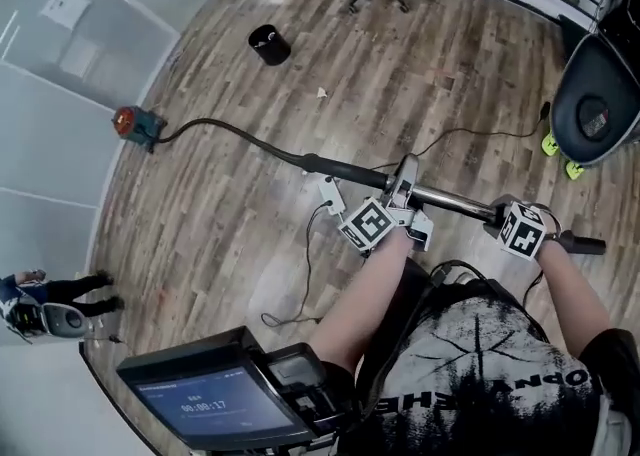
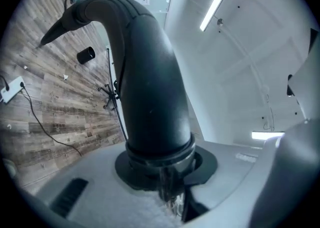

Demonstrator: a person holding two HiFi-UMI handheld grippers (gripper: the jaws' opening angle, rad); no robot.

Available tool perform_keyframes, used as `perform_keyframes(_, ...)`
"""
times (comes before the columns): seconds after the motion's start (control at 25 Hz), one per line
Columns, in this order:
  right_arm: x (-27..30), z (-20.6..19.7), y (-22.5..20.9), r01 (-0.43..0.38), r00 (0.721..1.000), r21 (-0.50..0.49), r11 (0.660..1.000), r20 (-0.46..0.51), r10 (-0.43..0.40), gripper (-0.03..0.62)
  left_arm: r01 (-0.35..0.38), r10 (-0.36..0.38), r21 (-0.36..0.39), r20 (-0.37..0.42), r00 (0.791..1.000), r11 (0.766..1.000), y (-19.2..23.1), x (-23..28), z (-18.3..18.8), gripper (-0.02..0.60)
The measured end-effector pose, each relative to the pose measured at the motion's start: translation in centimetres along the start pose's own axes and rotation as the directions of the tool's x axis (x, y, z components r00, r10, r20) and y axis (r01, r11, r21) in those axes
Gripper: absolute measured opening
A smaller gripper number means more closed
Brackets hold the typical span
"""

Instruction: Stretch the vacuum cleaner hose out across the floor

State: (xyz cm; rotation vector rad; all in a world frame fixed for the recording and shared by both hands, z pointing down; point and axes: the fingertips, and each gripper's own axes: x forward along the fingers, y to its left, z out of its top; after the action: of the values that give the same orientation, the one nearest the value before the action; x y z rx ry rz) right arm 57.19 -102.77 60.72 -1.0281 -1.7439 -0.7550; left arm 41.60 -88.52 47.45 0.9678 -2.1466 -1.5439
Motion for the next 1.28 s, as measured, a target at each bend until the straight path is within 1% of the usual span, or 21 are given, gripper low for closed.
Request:
perform_keyframes(0.16,-0.7,-4.2,2.2,-0.032,0.999,-0.043,0.999,0.015,0.033,0.123,-0.034,0.035,-0.013,0.061,0.998,0.999,-0.6,-1.9,-4.5,0.069)
perform_keyframes(0.32,-0.9,-7.1,4.3,-0.068,0.998,-0.062,0.996,-0.002,0.068,0.123,-0.077,0.080,-0.045,0.087,0.993,0.996,-0.3,-3.8,-7.7,0.069)
perform_keyframes(0.48,-1.1,-7.4,5.4,-0.122,0.992,-0.029,0.992,-0.024,0.121,0.123,-0.120,0.127,-0.089,0.066,0.990,0.989,0.7,-4.1,-8.1,0.069)
perform_keyframes(0.64,-0.7,-8.6,6.3,-0.143,0.989,0.019,0.990,-0.043,0.144,0.122,-0.133,0.138,-0.127,0.030,0.990,0.983,2.0,-3.8,-9.4,0.067)
perform_keyframes(0.8,0.3,-8.8,7.2,-0.135,0.989,0.051,0.990,-0.049,0.137,0.121,-0.133,0.135,-0.148,0.000,0.991,0.980,3.4,-4.3,-10.0,0.067)
perform_keyframes(0.92,1.0,-8.5,7.4,-0.120,0.990,0.058,0.991,-0.061,0.124,0.121,-0.123,0.123,-0.160,-0.008,0.992,0.979,4.3,-4.7,-9.8,0.067)
perform_keyframes(1.12,0.8,-7.6,7.8,-0.108,0.991,0.073,0.991,-0.064,0.113,0.121,-0.107,0.104,-0.166,-0.022,0.994,0.980,4.2,-4.7,-9.1,0.067)
perform_keyframes(1.28,0.9,-8.2,7.5,-0.118,0.991,0.076,0.990,-0.056,0.122,0.121,-0.123,0.121,-0.168,-0.024,0.992,0.978,4.4,-4.5,-9.7,0.067)
